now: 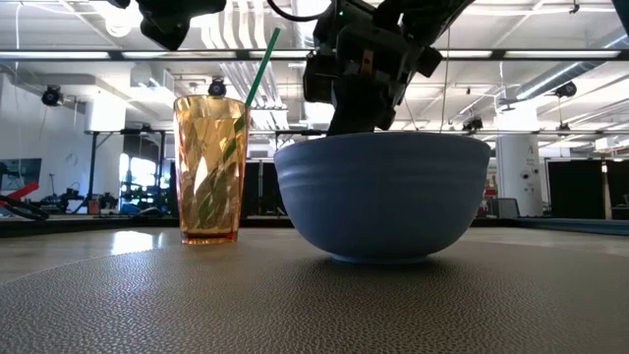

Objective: Pick & Place Utensil
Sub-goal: Put the silver spoon into the blue bowl, then return to Home Position

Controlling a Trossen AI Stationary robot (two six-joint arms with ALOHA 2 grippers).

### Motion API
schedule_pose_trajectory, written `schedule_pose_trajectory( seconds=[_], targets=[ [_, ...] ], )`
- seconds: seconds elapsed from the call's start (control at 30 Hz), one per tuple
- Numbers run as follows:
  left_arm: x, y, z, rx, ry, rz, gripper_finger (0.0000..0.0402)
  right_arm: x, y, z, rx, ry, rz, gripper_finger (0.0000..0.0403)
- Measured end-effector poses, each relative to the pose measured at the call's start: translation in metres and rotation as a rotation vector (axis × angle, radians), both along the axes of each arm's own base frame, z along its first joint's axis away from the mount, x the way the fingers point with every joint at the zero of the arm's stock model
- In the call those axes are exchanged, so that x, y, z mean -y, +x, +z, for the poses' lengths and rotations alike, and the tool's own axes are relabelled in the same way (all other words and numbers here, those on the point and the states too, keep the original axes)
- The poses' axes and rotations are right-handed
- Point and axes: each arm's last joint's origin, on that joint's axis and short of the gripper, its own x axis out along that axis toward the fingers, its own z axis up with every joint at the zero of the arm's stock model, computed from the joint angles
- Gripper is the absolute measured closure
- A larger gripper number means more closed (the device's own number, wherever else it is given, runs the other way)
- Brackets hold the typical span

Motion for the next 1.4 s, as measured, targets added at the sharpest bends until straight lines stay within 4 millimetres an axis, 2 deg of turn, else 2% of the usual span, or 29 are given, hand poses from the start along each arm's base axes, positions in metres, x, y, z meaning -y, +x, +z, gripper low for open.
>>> schedule_pose_trajectory(
  seconds=[0.47,0.73,1.17,1.4],
  targets=[
    [0.0,0.0,0.0,0.0,0.0,0.0,0.0202,0.0,0.0,0.008,-0.027,0.021,-0.014,0.027],
    [0.0,0.0,0.0,0.0,0.0,0.0,0.0202,0.0,-0.004,0.016,-0.017,0.016,-0.007,0.028],
    [-0.002,-0.004,0.003,0.006,-0.003,-0.001,0.0202,0.002,-0.017,0.048,0.052,0.001,0.002,0.0298],
    [-0.011,-0.023,0.015,0.03,0.004,-0.004,0.0202,0.001,-0.033,0.081,0.153,-0.03,0.032,0.0291]
  ],
)
